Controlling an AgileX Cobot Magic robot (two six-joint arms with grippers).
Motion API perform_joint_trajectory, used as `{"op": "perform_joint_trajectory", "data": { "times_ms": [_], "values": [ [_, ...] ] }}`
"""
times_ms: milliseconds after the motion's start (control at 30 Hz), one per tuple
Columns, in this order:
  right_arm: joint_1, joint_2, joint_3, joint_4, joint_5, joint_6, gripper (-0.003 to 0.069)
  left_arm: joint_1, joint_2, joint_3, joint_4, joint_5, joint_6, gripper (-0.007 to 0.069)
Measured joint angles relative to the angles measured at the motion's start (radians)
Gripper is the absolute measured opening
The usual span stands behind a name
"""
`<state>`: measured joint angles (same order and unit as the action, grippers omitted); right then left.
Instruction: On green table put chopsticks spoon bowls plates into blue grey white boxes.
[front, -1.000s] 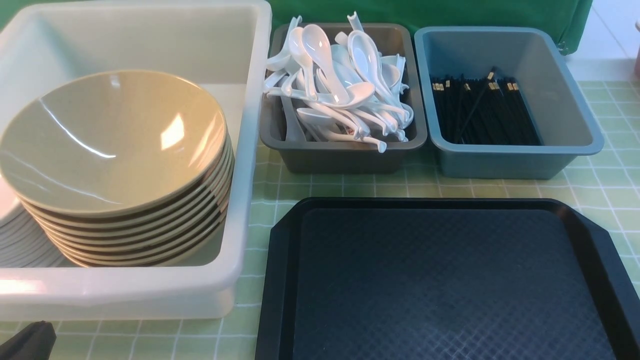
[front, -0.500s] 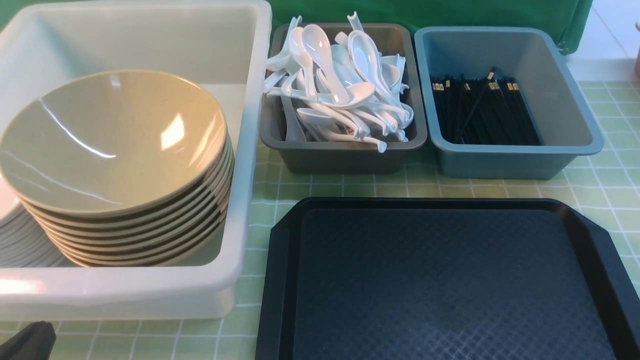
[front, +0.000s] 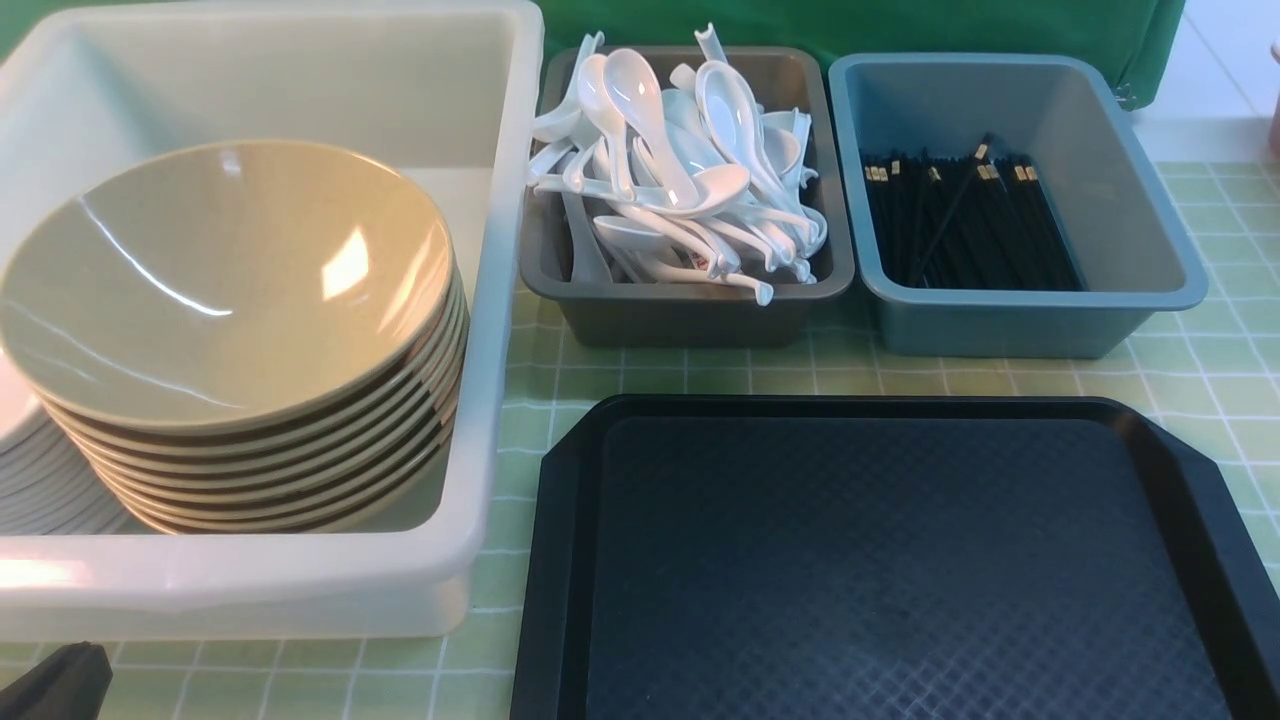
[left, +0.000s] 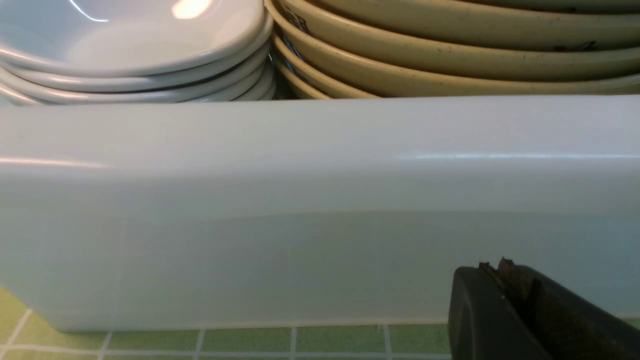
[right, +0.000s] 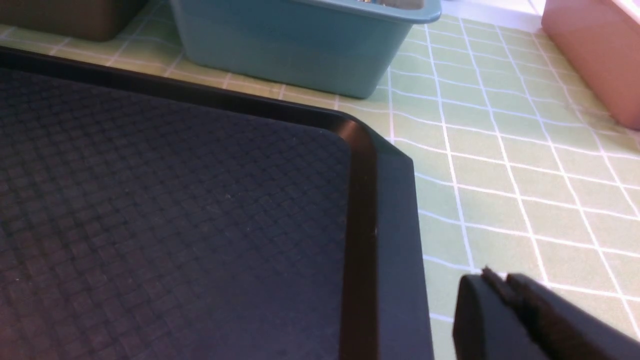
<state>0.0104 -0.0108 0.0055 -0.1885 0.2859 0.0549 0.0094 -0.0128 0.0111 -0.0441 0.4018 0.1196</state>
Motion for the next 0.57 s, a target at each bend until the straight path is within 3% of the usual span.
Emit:
{"op": "perform_joint_trajectory", "data": {
  "times_ms": [567],
  "values": [
    [0.0, 0.0, 0.0, 0.0, 0.0, 0.0, 0.0071, 0.0, 0.0, 0.0, 0.0, 0.0, 0.012, -0.0001]
  ]
}}
